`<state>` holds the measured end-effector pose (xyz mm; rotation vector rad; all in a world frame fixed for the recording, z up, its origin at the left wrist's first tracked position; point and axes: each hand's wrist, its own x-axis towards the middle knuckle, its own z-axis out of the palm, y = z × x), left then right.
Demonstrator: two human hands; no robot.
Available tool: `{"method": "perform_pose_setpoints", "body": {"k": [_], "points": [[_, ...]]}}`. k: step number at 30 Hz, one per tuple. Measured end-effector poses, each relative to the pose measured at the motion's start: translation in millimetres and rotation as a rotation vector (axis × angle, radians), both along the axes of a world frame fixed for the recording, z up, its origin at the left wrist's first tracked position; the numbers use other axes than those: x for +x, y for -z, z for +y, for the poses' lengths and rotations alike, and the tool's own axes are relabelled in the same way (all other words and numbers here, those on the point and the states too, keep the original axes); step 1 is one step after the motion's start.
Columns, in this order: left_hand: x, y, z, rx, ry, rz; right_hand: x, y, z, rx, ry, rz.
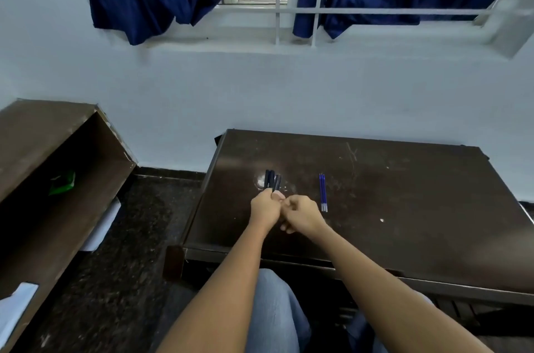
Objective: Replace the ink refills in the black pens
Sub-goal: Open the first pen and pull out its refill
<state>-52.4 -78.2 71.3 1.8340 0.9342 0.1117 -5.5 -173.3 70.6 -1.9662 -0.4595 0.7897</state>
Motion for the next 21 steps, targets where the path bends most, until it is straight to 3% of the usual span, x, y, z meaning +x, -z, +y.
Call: {"method": "perform_pose_setpoints", "body": {"k": [3, 7, 10, 15, 18, 21], "points": [[-11, -2, -7, 0.165, 0.157, 0.036, 5, -3, -9, 0.130, 0.247, 0.089], [-28, -1, -16, 0.421, 0.361, 0.067, 8, -6, -15, 0.079, 0.196, 0.051], [-33, 1, -20, 0.551, 0.394, 0.043, 11, 1, -14, -0.021, 0.174, 0.013], [-41, 8, -20, 0.617, 0.355, 0.036, 13, 8, -13, -0.040, 0.137, 0.089], [-41, 14, -18, 0.560, 0.334, 0.056, 23, 9, -8, -0.070, 0.092, 0.104], [-37, 15, -15, 0.446, 0.246, 0.081, 39, 10, -2, -0.013, 0.222, 0.128]]}}
